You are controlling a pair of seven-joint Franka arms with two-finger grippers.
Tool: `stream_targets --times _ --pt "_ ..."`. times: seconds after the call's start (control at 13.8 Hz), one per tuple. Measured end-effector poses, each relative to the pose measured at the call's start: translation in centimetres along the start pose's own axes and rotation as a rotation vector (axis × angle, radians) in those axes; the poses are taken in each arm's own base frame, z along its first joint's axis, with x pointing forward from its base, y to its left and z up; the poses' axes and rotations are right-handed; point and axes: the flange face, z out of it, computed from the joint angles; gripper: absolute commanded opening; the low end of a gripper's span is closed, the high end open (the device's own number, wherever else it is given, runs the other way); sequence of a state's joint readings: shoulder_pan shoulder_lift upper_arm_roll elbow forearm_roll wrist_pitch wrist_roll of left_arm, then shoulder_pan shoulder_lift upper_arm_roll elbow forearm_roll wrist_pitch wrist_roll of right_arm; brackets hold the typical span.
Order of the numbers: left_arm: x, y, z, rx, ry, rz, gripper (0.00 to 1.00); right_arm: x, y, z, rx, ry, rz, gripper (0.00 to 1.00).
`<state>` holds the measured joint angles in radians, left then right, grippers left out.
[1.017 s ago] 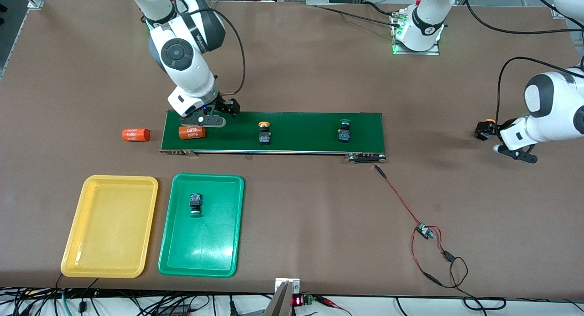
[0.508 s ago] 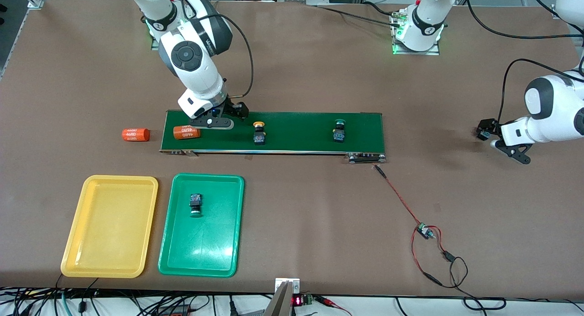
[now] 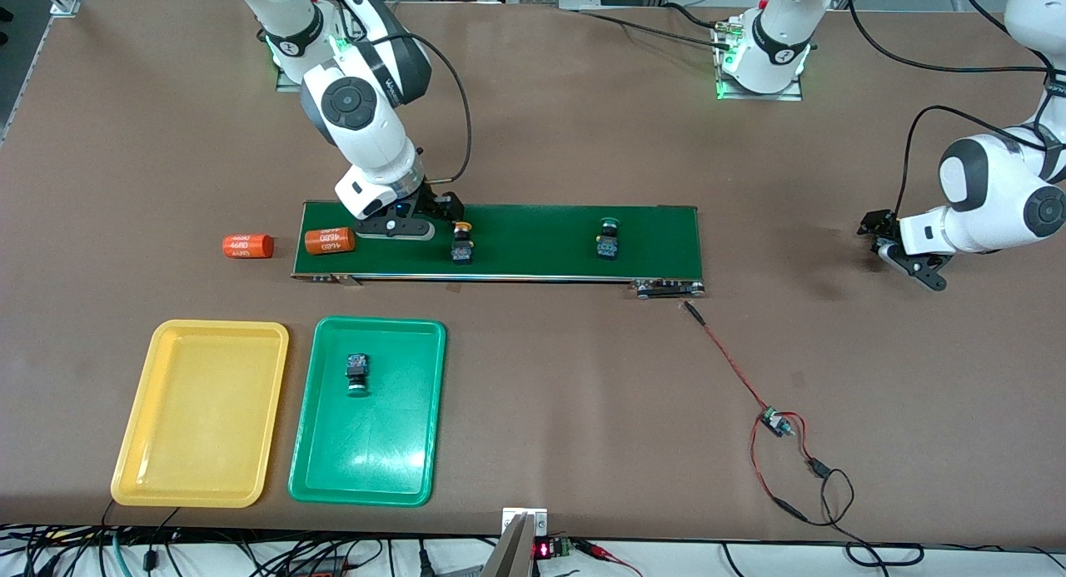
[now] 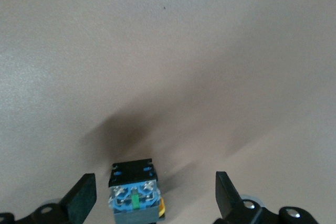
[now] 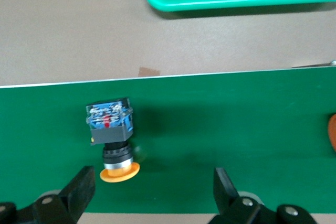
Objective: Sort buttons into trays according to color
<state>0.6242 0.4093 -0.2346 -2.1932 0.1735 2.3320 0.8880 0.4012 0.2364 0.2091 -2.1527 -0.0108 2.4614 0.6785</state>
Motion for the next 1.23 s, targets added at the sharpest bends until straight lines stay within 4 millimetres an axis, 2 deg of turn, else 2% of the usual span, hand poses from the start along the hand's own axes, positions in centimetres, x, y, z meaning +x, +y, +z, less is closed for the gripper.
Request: stream_targets --times 0.44,0.8,0.87,1.02,1.23 --pt "-0.9 -1.0 -0.4 0.026 0.025 0.071 1.0 -0.3 -0.2 1.1 -0.026 0.004 -0.027 1.0" --pt "-2.2 -1.5 -0.1 0.018 0.027 0.08 0.99 0.5 0.5 2.5 -0.022 0.02 -0.022 1.0" --pt "-2.4 -1.5 0.1 0.018 0.028 0.08 0.96 0.6 0.5 2.8 -0.019 0.023 -0.021 1.0" --pt "-2.6 -1.5 0.3 0.023 0.034 0.087 0.81 0.6 0.6 3.2 -0.018 0.023 -0.02 1.0" --pt "-2.9 -1.6 0.6 0.034 0.043 0.11 0.79 0.9 0.8 3.4 -0.019 0.025 -0.016 1.0"
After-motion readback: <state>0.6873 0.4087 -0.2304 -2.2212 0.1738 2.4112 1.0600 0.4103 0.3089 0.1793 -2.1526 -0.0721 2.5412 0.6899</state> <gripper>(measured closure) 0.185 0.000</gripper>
